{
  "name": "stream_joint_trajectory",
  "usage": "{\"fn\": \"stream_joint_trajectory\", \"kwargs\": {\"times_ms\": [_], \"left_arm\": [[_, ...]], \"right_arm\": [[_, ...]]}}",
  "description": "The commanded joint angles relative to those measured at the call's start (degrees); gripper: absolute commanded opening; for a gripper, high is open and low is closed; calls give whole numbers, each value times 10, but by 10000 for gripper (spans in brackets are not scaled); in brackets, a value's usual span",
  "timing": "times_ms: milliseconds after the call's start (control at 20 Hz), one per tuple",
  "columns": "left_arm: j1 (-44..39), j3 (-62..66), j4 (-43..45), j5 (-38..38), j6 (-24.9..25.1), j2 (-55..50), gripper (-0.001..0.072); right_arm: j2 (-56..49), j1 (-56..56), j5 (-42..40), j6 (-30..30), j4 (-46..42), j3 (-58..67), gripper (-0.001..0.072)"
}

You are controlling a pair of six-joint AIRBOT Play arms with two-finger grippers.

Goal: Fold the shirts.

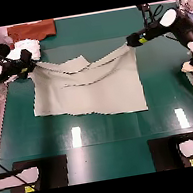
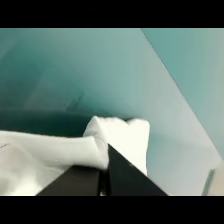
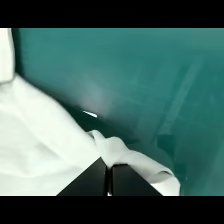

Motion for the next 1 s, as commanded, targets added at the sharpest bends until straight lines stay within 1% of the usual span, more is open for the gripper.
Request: {"fn": "stream_joint_trajectory", "kwargs": {"times_ms": [0, 150, 200, 250, 300, 350, 400, 500, 550, 600, 650, 700, 750, 800, 850, 900, 950], "left_arm": [[0, -1, -14, 80, 21, -37, 31], [0, 6, 3, 96, 21, -37, 35], [0, 13, 21, 82, 21, -37, 232], [3, 27, 54, 50, 21, -37, 517], [9, 44, 96, 7, 21, -37, 711], [18, 68, 149, -48, 21, -36, 711], [27, 92, 198, -97, 21, -34, 712], [49, 130, 290, -196, 22, -19, 711], [59, 134, 332, -247, 37, 0, 711], [64, 130, 362, -292, 76, 17, 711], [68, 117, 382, -327, 124, 38, 710], [77, 87, 370, -326, 115, 66, 709], [87, 45, 348, -326, 135, 97, 709], [92, 3, 345, -332, 164, 127, 669], [92, -47, 341, -333, 186, 158, 582], [92, -94, 329, -337, 216, 186, 584], [92, -135, 320, -343, 233, 208, 584]], "right_arm": [[-57, -1, 0, -1, -10, 63, 17], [-71, -16, 1, 0, -9, 78, 21], [-74, -24, 14, 0, -9, 83, 37], [-74, -31, 33, 0, -10, 85, 172], [-69, -42, 58, 1, -10, 85, 329], [-64, -56, 89, 1, -10, 85, 476], [-58, -71, 125, 5, -10, 85, 576], [-48, -101, 198, 6, -9, 85, 591], [-42, -114, 238, 7, -3, 83, 591], [-33, -124, 278, 10, 7, 74, 591], [-18, -132, 294, 10, 30, 54, 591], [4, -139, 288, 9, 52, 24, 591], [31, -145, 269, 9, 70, -16, 591], [61, -145, 250, 8, 77, -57, 591], [92, -149, 229, -1, 75, -103, 590], [124, -151, 212, -6, 81, -151, 591], [151, -151, 201, -10, 87, -195, 590]]}}
